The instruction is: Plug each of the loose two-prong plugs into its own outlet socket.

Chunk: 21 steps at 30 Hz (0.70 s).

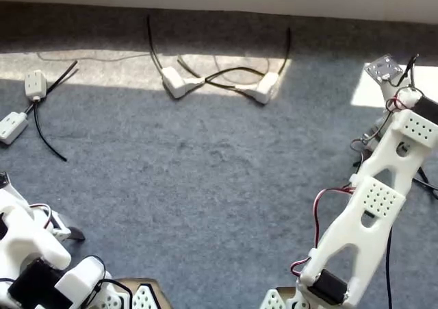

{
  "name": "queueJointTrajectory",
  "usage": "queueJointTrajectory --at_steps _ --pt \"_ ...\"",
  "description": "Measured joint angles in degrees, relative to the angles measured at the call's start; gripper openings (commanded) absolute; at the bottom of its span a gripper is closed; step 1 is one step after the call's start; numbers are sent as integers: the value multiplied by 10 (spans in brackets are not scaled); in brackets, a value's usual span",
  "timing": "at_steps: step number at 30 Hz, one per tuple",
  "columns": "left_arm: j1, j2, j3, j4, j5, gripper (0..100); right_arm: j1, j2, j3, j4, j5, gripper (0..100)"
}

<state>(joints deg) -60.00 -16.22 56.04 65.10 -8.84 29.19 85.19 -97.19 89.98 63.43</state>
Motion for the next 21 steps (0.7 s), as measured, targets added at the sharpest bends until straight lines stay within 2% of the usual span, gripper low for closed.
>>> queueJointTrajectory --at_steps 3,8,14,21 --pt "0 0 0 0 0 224 -5 10 0 55 0 201" --pt "0 0 0 0 0 224 -3 11 0 79 0 200" --pt "0 0 0 0 0 224 -3 12 0 79 0 63" --pt "0 0 0 0 0 224 -3 -32 7 79 0 55"
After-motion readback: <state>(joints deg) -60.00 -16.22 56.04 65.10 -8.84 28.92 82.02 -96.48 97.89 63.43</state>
